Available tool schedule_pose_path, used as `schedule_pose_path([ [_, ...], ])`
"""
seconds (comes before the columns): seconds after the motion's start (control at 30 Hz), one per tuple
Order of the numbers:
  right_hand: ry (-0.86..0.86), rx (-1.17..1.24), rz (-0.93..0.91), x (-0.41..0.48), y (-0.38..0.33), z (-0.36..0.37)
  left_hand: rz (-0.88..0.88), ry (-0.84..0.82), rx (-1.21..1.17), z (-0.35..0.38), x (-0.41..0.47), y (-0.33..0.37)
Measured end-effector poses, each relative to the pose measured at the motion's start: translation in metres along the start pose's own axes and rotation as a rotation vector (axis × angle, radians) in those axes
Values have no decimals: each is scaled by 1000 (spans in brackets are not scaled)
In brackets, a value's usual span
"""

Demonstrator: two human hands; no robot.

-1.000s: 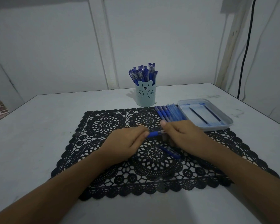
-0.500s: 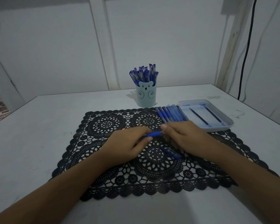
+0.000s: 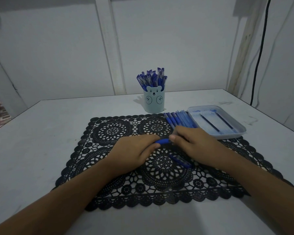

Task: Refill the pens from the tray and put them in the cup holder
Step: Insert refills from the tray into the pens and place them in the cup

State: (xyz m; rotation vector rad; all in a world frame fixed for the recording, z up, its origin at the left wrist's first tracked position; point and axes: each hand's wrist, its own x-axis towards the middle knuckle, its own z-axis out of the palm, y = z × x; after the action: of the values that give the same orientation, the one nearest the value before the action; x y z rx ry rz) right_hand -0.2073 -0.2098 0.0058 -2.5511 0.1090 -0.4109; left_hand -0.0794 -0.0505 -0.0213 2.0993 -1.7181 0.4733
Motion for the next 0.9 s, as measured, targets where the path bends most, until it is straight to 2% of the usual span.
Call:
schedule_pose_path([
  [0.13,35,20,40,2,1,3,3,3,76,0,1,1],
  [0.2,21,-9,118,2,2,0,-75,3,69,0,2,2],
  [0.27,-81,-182,132,-1,3,-5,-208,0,25,0,4,-1],
  [0.33,-227,-354,55,-6,2,-9,-283,-7,2,0,5,-4],
  [0.43,-330,-348,-20,-9,-1,-7,-274,-34,10,0,6,-1],
  [0.53,-247,-269,17,-5,3,-6,-266,-58,2,-1,7,0],
  [0.7,97,-25,130,5,11,-14,-229,-61,-23,-1,5,0],
  [0.9,140,264,130,6,12,-13,-196,-62,-36,-1,4,0],
])
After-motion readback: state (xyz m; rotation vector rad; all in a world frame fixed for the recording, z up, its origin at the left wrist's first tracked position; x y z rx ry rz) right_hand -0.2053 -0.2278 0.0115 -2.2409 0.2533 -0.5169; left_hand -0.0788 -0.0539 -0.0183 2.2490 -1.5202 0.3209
